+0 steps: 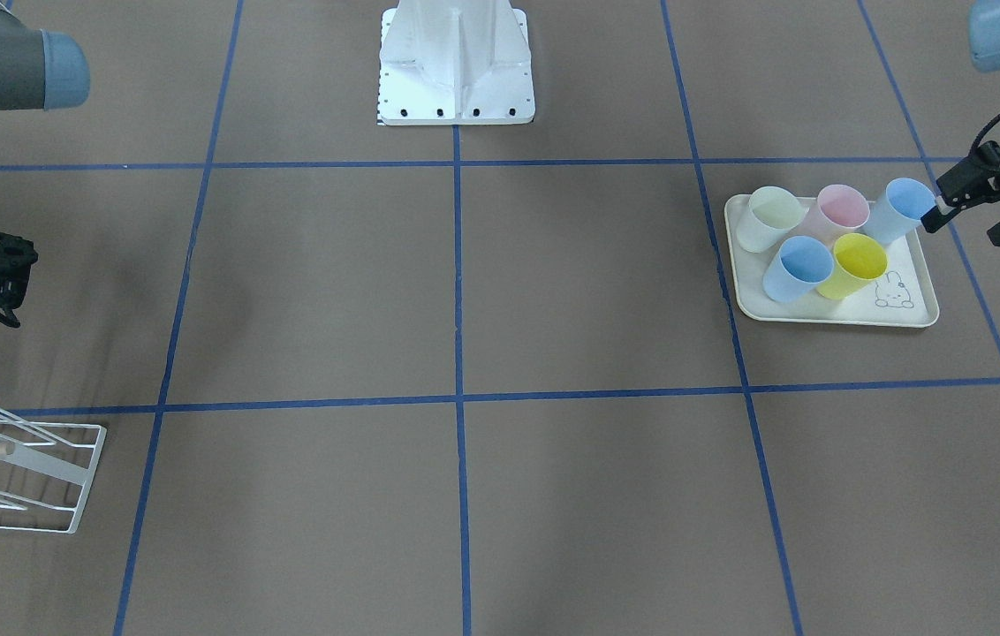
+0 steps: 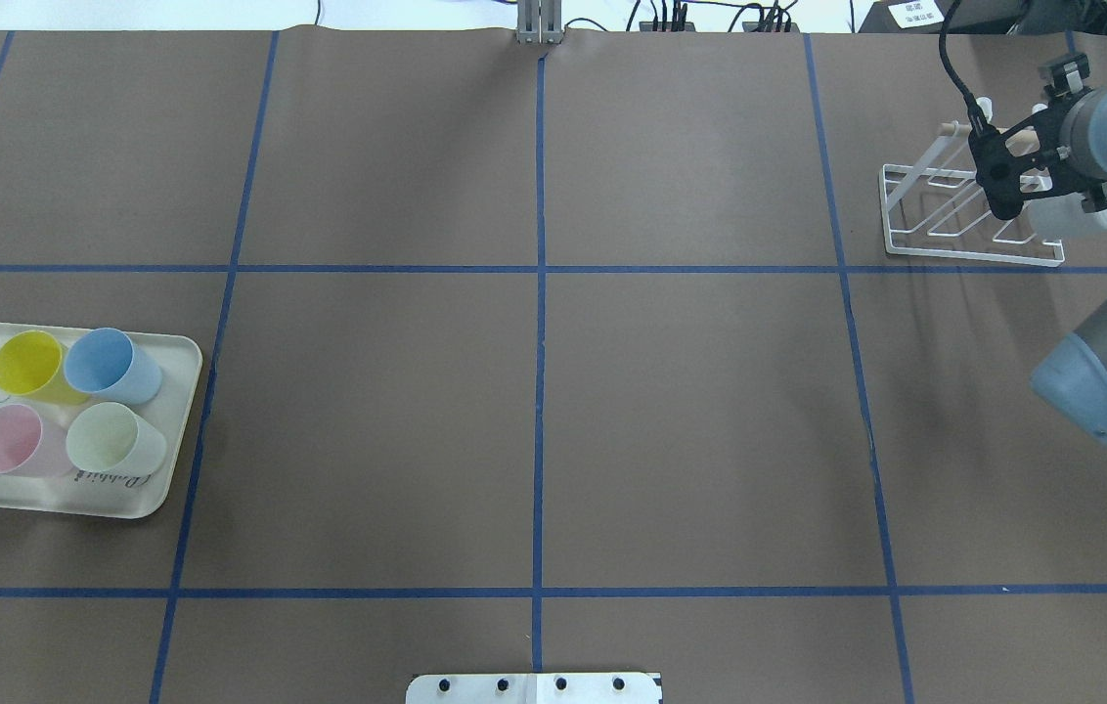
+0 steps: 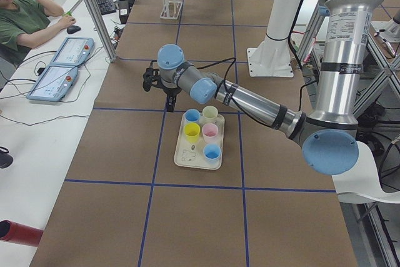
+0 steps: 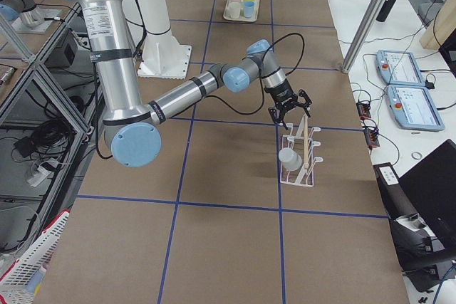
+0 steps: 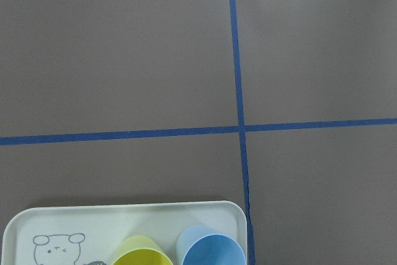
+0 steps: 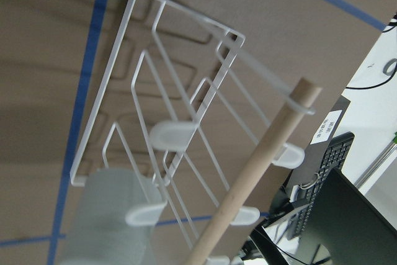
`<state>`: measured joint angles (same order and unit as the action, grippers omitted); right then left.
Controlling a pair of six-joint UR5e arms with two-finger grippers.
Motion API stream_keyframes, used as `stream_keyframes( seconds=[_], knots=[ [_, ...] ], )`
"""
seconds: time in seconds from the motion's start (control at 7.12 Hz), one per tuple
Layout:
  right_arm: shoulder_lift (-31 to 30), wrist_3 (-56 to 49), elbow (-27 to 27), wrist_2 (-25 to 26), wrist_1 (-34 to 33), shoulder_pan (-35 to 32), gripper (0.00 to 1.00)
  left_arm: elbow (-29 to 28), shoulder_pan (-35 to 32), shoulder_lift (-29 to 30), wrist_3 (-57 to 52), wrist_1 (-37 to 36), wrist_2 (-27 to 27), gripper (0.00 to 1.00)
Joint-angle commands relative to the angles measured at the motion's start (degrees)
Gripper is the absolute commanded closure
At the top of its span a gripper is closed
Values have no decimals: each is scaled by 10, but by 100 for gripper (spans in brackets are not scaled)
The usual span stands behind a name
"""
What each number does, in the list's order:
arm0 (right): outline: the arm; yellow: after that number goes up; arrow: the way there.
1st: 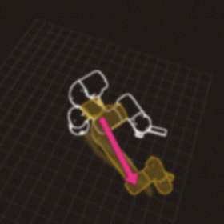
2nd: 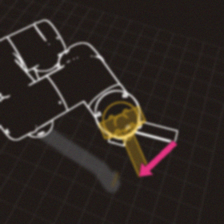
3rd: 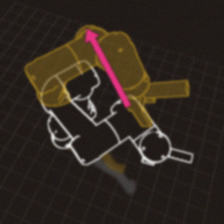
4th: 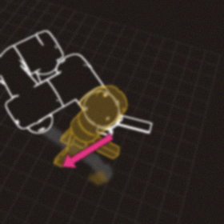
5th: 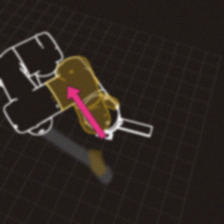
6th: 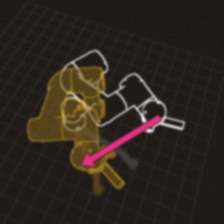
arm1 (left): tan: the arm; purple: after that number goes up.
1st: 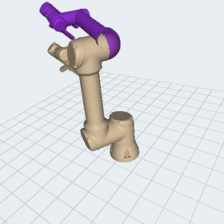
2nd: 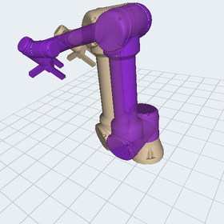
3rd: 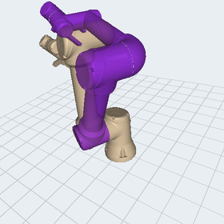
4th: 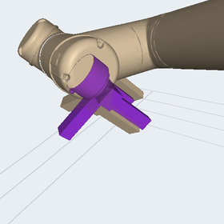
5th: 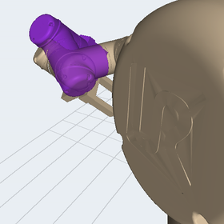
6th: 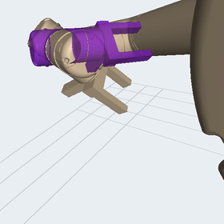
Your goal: Transfer IKEA cup to right arm and place on rack
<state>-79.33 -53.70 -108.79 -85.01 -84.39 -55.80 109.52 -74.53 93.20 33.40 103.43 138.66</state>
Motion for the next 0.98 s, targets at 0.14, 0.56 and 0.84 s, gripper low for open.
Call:
stream_keyframes(
  seconds=[0.14, 0.56, 0.84],
  knots=[
    [0, 399, -66, -158, 6, -3, 1, 12, 3, -49, -142, 5, -49, 0],
    [22, 684, -86, -207, 40, 54, 1, 25, 19, -87, -125, 27, -67, 0],
    [73, 707, -78, -208, -21, 82, 0, 18, 92, -113, -45, 52, -109, 0]
  ],
)
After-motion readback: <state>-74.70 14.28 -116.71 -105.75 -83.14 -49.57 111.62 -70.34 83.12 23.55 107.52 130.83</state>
